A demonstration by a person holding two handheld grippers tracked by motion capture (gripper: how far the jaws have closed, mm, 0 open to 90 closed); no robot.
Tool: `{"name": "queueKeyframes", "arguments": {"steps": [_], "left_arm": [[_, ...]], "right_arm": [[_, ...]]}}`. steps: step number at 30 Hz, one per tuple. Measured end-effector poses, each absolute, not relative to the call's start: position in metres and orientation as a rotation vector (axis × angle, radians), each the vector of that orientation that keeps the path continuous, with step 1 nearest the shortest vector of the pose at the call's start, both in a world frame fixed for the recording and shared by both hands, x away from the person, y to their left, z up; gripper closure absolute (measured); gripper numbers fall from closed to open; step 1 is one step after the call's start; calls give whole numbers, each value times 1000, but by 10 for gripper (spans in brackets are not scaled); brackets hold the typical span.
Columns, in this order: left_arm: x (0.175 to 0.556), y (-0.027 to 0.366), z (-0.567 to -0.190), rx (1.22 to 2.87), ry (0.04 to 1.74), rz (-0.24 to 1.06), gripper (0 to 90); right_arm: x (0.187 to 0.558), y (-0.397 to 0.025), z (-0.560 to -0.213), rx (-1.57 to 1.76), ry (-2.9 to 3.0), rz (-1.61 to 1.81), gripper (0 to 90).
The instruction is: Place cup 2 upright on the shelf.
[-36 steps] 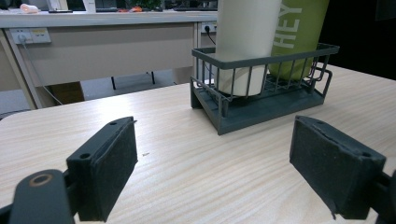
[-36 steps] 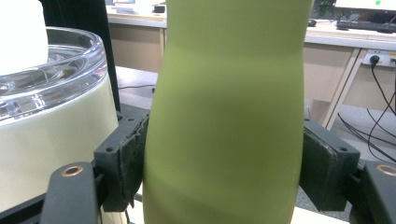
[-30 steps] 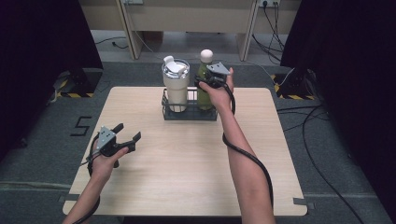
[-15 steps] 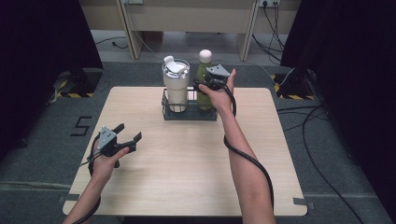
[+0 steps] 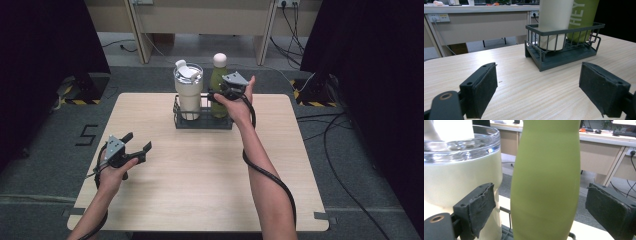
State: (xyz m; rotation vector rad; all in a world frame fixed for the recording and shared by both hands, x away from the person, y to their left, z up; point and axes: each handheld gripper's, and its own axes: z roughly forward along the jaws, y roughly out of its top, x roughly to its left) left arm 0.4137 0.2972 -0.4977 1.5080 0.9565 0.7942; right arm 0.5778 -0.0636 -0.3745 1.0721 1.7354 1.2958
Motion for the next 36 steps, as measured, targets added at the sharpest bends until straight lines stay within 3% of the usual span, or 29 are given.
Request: {"name": "queueKeyframes", "arguments": {"steps": [36], "left_arm": [[412, 296, -498, 1521, 960, 807, 144]], "right_arm": [[505, -129, -404, 1094, 1761, 1293, 110]]}}
